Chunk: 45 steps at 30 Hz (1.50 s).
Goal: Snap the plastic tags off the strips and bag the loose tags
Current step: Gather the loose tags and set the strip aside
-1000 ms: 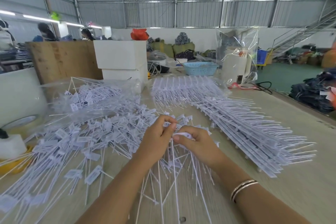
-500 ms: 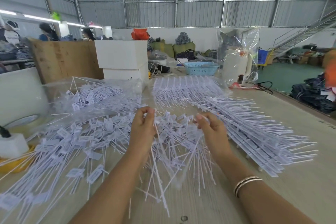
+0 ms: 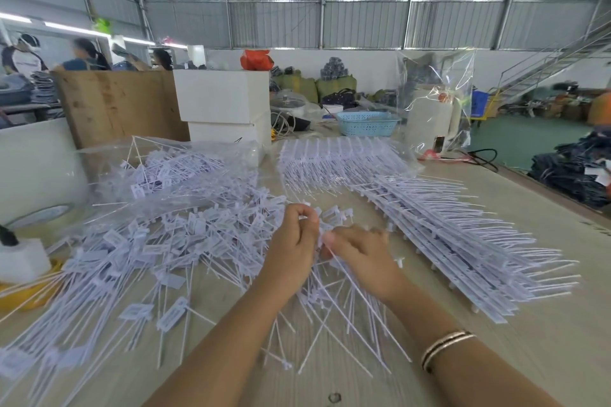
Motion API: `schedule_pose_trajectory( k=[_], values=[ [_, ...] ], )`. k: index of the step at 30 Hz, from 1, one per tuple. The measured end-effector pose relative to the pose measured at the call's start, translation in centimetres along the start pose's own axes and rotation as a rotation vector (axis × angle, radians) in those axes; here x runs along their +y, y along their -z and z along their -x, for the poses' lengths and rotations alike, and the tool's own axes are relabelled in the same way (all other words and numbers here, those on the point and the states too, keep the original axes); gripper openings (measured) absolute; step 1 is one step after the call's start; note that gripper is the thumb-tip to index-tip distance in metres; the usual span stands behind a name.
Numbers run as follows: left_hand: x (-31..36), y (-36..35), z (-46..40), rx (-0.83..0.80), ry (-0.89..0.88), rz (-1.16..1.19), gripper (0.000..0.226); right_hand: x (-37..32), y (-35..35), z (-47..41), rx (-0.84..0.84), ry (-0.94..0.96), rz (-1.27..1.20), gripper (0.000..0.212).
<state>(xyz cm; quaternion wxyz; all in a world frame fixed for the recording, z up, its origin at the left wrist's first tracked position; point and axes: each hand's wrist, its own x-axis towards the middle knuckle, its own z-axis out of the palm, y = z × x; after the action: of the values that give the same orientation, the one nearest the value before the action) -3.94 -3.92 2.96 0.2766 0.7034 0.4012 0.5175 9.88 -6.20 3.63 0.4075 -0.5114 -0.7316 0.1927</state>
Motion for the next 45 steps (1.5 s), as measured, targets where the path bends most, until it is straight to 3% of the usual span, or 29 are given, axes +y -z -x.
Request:
schedule_pose_trajectory(
  k=[3,8,14,17,22,26,30,33,35,38,42,45],
  values=[
    [0.0,0.1,0.0,0.002,0.014,-0.043,0.015,0.0,-0.3,-0.1,-0.074,0.043,-0.072,0.034],
    [-0.9,1.6,-0.2,-0.039,0.074,-0.112,0.035,0.4,1.1,-0.1,0.138,-0.044,-0.486,0.036],
    [-0.6,1.8,-0.5,-0.128,0.07,-0.062,0.041,0.1,1.8,0.2,0.046,-0.091,-0.472,0.033],
    [-0.3,1.8,-0.4,-0.176,0.086,0.012,0.045,0.3,2.0,0.2,0.031,-0.163,-0.416,0.042],
    [0.0,1.7,0.0,-0.216,0.062,-0.009,0.038,0.2,2.0,0.3,-0.108,-0.114,-0.42,0.037],
    [0.1,0.8,0.1,-0.145,0.184,0.17,0.04,-0.2,1.3,0.1,0.041,-0.038,-0.531,0.021],
    [0.4,-0.3,0.4,-0.119,0.269,0.399,0.045,-0.5,0.3,-0.1,0.228,0.059,-0.645,0.023],
    [0.8,-0.6,0.5,-0.097,0.271,0.532,0.044,-0.7,-0.6,-0.1,0.239,0.099,-0.739,0.028],
    [1.0,-0.6,0.4,-0.098,0.261,0.626,0.038,-0.9,-0.8,-0.4,0.268,0.082,-0.795,0.029],
    [0.9,0.4,-0.1,-0.087,0.289,0.776,0.035,-0.4,0.5,-1.1,0.411,-0.101,-0.989,0.03],
    [0.3,1.7,-0.4,-0.154,0.285,0.478,0.05,0.8,1.2,-1.1,0.198,-0.295,-0.519,0.033],
    [0.4,1.9,-0.3,-0.197,0.232,0.24,0.043,2.1,0.5,-1.9,0.141,-0.336,-0.008,0.046]
  ],
)
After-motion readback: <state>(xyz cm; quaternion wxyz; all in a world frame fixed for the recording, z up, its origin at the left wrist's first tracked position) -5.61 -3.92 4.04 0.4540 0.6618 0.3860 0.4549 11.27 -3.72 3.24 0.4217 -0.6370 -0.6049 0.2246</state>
